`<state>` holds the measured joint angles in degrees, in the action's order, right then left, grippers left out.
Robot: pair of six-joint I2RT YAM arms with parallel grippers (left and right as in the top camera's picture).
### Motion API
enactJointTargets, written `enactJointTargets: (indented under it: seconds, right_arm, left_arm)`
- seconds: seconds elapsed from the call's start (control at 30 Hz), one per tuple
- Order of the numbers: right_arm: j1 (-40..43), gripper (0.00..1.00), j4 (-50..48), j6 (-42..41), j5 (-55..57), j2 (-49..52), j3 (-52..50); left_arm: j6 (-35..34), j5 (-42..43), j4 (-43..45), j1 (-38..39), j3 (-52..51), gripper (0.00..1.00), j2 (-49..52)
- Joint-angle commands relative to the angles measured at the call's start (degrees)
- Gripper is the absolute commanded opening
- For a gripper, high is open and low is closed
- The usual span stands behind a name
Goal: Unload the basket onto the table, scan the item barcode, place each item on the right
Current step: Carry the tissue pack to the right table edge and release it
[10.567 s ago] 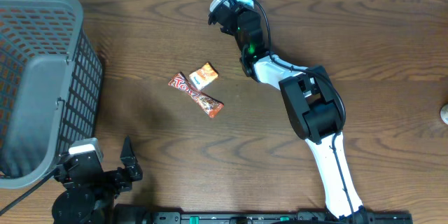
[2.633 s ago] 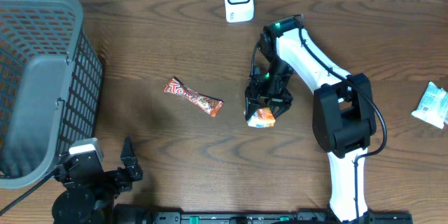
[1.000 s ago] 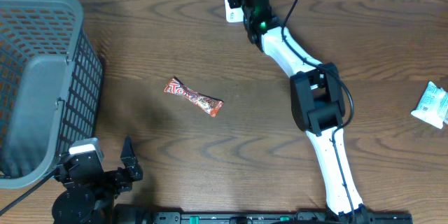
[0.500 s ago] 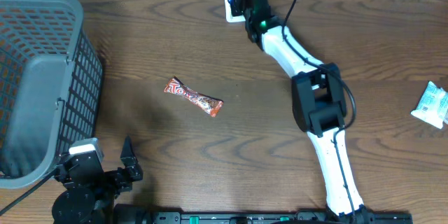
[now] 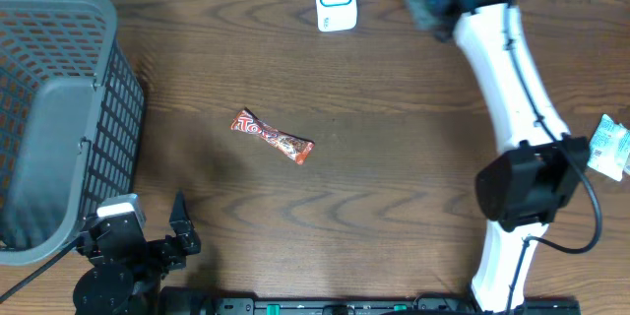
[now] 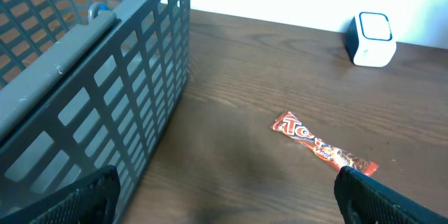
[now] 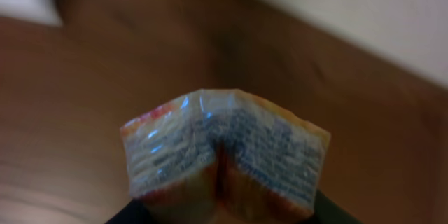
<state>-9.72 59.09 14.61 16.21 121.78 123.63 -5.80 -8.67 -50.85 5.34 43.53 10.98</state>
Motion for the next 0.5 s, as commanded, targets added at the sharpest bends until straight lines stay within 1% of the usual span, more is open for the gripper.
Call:
enactJointTargets:
  seconds: [0.0, 0.1, 0.23, 0.3, 0.33, 0.37, 0.4, 0.43, 0.47]
  right_arm:
    - [7.72, 0.4, 4.48, 4.24, 6.56, 3.63, -0.83]
    - [15.8, 0.4, 6.1, 2.78, 5.77, 6.62, -0.85]
    - [24.41, 0.36, 6.64, -3.41, 5.73, 10.05, -0.85]
    - [28.33, 0.36, 7.39, -5.55, 5.73, 11.72, -0.85]
    - [30.27, 0.39, 7.91, -6.08, 5.73, 12.55, -0.85]
    - [31.87, 0.49, 8.33, -6.32, 5.55, 13.27, -0.85]
    - [33.75, 0.63, 8.81, -6.47, 5.05, 13.88, -0.85]
    - [36.33, 0.82, 9.09, -6.47, 3.58, 14.12, -0.85]
    - [37.53, 0.9, 8.98, -6.49, 2.23, 13.99, -0.81]
  left_arm:
    - [-0.07, 0.55, 0.07, -0.2, -0.04, 0.98, -0.26]
    - [-0.07, 0.55, 0.07, -0.2, -0.02, 0.98, -0.26]
    - [-0.07, 0.55, 0.07, -0.2, -0.02, 0.98, -0.26]
    - [-0.07, 0.55, 0.07, -0.2, -0.02, 0.98, -0.26]
    - [-0.07, 0.55, 0.07, -0.2, -0.02, 0.98, -0.26]
    - [-0.07, 0.55, 0.07, -0.2, -0.02, 0.98, -0.26]
    - [-0.07, 0.55, 0.07, -0.2, -0.02, 0.98, -0.26]
    - [-0.07, 0.55, 0.07, -0.2, -0.02, 0.98, -0.26]
    - [-0.07, 0.55, 0.07, -0.2, -0.02, 0.98, -0.26]
